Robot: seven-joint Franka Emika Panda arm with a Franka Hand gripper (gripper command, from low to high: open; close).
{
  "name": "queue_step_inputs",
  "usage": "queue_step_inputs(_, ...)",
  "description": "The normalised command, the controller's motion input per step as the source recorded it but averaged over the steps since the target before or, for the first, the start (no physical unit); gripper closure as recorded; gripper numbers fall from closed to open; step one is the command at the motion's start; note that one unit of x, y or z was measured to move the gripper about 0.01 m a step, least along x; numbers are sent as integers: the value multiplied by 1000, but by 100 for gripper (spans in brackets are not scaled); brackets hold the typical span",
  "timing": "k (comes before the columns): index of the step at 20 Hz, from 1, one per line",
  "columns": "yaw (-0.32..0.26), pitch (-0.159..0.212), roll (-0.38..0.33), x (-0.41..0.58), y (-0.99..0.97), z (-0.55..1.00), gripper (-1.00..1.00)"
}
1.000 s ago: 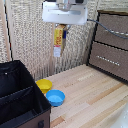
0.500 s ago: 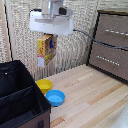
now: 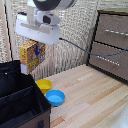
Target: Position your gripper near the granola bar, please. Lightly grip the granola bar with your gripping tool. Relocate your gripper along with the granola bar toward the leading division of the caddy with caution. Gently release the granola bar into the leading division of the caddy.
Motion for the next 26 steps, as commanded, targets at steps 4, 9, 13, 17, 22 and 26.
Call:
queue_step_inputs(4, -96, 111, -30, -34, 794, -82, 100)
queue_step_inputs(9, -131, 118, -36, -124, 642, -45, 100)
queue_step_inputs(13, -180, 86, -31, -144, 517, -11, 100)
queue_step_inputs(17, -212, 54, -34, -145, 434, 0, 100)
queue_step_inputs(22, -229, 27, -27, -131, 397, 65, 100)
queue_step_inputs(26, -181, 81, -79, -287, 447, -49, 100)
